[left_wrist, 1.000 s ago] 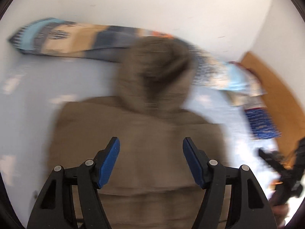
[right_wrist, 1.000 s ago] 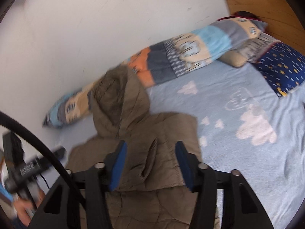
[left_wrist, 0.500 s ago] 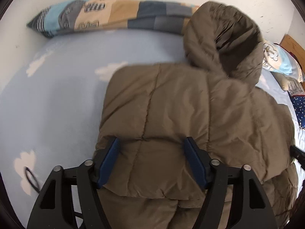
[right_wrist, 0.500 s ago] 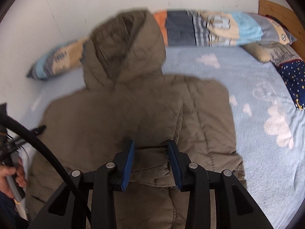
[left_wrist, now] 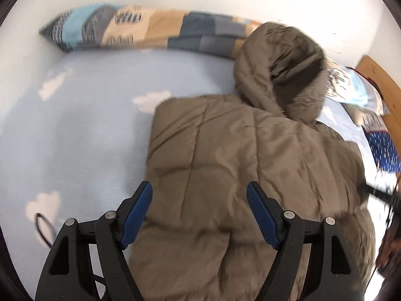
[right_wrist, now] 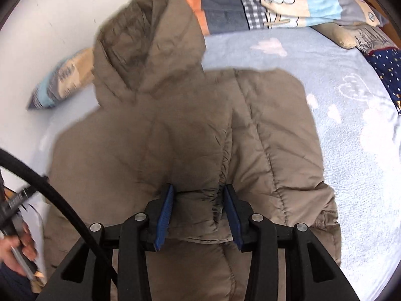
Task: Fold large clothes
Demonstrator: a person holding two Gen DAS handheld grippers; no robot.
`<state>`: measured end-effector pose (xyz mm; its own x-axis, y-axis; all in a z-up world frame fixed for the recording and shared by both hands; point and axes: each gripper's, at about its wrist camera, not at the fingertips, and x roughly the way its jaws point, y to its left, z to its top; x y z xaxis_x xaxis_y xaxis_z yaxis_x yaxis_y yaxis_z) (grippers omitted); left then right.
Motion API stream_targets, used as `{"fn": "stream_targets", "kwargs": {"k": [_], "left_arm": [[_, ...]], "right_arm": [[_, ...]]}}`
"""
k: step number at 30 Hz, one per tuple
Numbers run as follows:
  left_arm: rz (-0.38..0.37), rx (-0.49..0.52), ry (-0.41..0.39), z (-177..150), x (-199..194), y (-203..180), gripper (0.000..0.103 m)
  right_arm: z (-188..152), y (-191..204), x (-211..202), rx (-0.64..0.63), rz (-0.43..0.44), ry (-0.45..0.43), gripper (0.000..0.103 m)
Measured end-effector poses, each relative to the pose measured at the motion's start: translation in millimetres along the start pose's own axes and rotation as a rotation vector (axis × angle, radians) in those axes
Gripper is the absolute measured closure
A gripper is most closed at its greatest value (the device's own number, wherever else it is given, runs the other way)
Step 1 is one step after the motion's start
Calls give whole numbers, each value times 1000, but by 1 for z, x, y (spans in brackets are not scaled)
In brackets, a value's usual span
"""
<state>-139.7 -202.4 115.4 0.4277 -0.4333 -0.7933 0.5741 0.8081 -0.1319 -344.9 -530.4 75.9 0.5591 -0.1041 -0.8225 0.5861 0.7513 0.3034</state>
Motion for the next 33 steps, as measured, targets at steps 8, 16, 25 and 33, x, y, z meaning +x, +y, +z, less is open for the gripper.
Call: {"fn": "stream_targets", "kwargs": {"k": [8,16,25,33], "left_arm": [[43,64,-86,-34,-26,-10,25],[15,59,-103,-20,-3,-20,25],[-31,43,-12,-13,28,-25,25],[-26,34,36,-18,43,-26,25]], "right_arm": [[-2,17,-29,-39,22,-91,56],[1,14,-55,-48,-188,-196,56],[-9,51,-39,-146,-4,-147,57],[-17,43,11,-154,-77,-8,57]]}}
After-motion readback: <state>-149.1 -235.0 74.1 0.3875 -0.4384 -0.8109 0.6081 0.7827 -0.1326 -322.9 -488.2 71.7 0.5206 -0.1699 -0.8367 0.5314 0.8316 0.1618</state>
